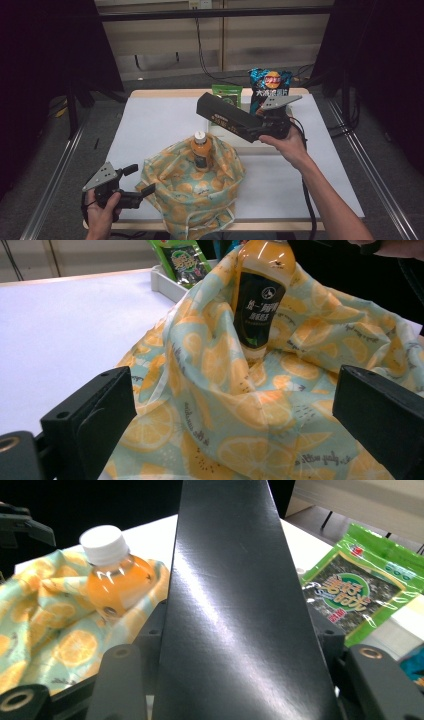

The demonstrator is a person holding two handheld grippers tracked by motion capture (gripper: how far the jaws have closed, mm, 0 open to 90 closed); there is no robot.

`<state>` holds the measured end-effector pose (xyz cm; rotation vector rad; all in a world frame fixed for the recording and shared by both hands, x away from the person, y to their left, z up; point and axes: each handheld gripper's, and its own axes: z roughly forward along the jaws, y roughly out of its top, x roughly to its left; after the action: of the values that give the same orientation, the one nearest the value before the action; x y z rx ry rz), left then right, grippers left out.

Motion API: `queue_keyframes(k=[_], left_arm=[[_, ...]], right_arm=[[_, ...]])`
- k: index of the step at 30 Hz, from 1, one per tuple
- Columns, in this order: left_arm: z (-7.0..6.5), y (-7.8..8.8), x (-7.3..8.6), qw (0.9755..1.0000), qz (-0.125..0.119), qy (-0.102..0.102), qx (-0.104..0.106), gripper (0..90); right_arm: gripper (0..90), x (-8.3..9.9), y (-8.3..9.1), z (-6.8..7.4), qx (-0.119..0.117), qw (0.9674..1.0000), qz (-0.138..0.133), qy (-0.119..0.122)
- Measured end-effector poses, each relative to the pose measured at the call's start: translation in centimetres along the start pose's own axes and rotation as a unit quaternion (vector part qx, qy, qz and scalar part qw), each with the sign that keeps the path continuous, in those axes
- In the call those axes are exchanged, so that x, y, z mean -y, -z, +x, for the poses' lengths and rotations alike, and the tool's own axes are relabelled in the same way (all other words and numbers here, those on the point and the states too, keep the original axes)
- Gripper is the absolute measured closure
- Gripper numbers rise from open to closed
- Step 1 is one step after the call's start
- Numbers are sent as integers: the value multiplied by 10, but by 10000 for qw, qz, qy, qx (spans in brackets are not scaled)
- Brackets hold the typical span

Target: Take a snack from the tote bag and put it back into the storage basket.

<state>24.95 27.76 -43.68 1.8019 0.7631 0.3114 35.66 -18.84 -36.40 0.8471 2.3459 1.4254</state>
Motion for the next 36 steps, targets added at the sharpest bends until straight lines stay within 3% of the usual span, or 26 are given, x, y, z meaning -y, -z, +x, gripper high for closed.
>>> queue_keyframes(k=[8, 10, 18, 23, 30, 36], left_arm=[[-1, 2, 0, 10000, -16, -11, -51, 32], [0, 2, 0, 10000, -84, -18, 41, 32], [0, 2, 0, 10000, -52, -49, -25, 31], [1, 2, 0, 9999, -140, 27, 58, 31], [2, 3, 0, 10000, -58, -43, -35, 31], [2, 2, 1, 10000, -51, -8, -61, 31]], right_arm=[[432, 9, -3, -9, -46, 9997, 232, 96], [432, 11, -3, -11, -53, 9995, 295, 121], [432, 21, -11, -24, 61, 9985, 529, 135], [432, 28, -19, -33, 161, 9976, 654, 158], [432, 44, -34, -44, 40, 9930, 1160, 236], [432, 49, -40, -49, 70, 9922, 1222, 215]])
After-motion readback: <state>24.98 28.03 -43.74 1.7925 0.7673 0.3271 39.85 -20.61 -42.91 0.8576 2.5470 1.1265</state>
